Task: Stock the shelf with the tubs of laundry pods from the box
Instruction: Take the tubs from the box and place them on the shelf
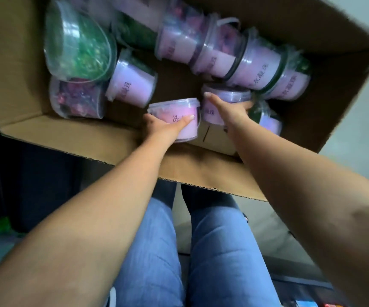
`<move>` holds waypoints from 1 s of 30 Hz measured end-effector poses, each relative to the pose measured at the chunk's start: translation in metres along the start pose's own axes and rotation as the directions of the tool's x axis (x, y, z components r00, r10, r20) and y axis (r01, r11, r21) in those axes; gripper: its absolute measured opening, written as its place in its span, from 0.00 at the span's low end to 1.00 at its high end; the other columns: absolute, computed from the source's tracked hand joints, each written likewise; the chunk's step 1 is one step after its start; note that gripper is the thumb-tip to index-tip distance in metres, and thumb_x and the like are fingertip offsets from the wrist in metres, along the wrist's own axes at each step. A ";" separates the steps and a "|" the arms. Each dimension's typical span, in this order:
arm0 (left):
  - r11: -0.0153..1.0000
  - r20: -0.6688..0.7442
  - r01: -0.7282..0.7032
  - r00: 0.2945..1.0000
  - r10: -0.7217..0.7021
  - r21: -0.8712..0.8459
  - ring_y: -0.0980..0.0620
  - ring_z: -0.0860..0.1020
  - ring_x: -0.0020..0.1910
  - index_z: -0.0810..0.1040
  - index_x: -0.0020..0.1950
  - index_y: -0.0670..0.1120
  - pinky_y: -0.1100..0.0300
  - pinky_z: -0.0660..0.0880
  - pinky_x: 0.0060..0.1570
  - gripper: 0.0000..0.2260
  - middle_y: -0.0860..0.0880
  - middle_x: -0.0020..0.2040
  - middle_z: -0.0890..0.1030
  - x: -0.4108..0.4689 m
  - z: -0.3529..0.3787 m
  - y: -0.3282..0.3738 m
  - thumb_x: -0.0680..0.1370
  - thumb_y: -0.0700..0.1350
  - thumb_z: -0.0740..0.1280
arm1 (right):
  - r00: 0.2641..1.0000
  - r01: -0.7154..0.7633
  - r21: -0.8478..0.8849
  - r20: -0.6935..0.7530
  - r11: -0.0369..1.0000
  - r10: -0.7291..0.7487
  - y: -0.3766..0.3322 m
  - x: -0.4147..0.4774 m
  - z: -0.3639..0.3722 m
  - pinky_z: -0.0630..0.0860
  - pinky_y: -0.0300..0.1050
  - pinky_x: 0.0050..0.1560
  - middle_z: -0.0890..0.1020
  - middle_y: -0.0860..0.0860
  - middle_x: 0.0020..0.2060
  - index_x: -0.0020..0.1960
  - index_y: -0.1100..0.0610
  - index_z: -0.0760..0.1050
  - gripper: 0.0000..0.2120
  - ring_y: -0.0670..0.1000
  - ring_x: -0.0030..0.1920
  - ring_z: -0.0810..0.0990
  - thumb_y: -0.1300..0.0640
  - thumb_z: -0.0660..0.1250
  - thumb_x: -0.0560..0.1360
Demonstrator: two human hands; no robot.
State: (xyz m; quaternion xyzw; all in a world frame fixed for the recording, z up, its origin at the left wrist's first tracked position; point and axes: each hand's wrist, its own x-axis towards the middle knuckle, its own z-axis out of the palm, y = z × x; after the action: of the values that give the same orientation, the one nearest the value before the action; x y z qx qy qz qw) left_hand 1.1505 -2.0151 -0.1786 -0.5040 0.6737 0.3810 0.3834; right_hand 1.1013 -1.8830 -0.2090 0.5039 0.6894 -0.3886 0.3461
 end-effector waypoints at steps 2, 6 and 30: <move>1.000 -0.042 -0.019 0.999 0.020 0.004 0.44 0.66 0.68 0.55 0.70 0.38 0.54 0.65 0.64 0.46 0.42 0.71 0.64 -0.001 -0.012 -0.008 0.65 0.59 0.74 | 0.996 0.071 -0.049 -0.043 0.996 -0.073 0.003 0.006 0.002 0.54 0.48 0.72 0.54 0.60 0.73 0.75 0.61 0.38 0.60 0.56 0.74 0.56 0.42 0.76 0.62; 0.991 -0.062 -0.114 0.992 0.109 -0.075 0.48 0.71 0.63 0.60 0.68 0.42 0.58 0.67 0.59 0.40 0.45 0.67 0.69 -0.014 -0.040 -0.027 0.64 0.56 0.75 | 0.989 0.145 0.057 0.029 0.988 -0.147 0.013 -0.003 -0.005 0.65 0.48 0.69 0.69 0.57 0.67 0.73 0.61 0.53 0.64 0.53 0.67 0.70 0.35 0.77 0.48; 0.291 -0.353 -0.727 0.592 0.724 -0.622 0.47 0.78 0.58 0.71 0.63 0.42 0.52 0.77 0.56 0.47 0.42 0.59 0.77 -0.261 -0.275 0.055 0.51 0.64 0.78 | 0.403 0.604 0.460 0.528 0.651 -0.748 -0.158 -0.346 -0.118 0.76 0.38 0.26 0.84 0.50 0.31 0.57 0.63 0.70 0.24 0.47 0.30 0.82 0.58 0.70 0.63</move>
State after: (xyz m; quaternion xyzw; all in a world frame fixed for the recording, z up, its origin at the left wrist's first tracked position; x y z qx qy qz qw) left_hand 1.1122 -2.1498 0.1780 -0.2500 0.6214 0.7400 -0.0608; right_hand 1.0262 -1.9562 0.1755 0.0311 0.6137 -0.7155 0.3323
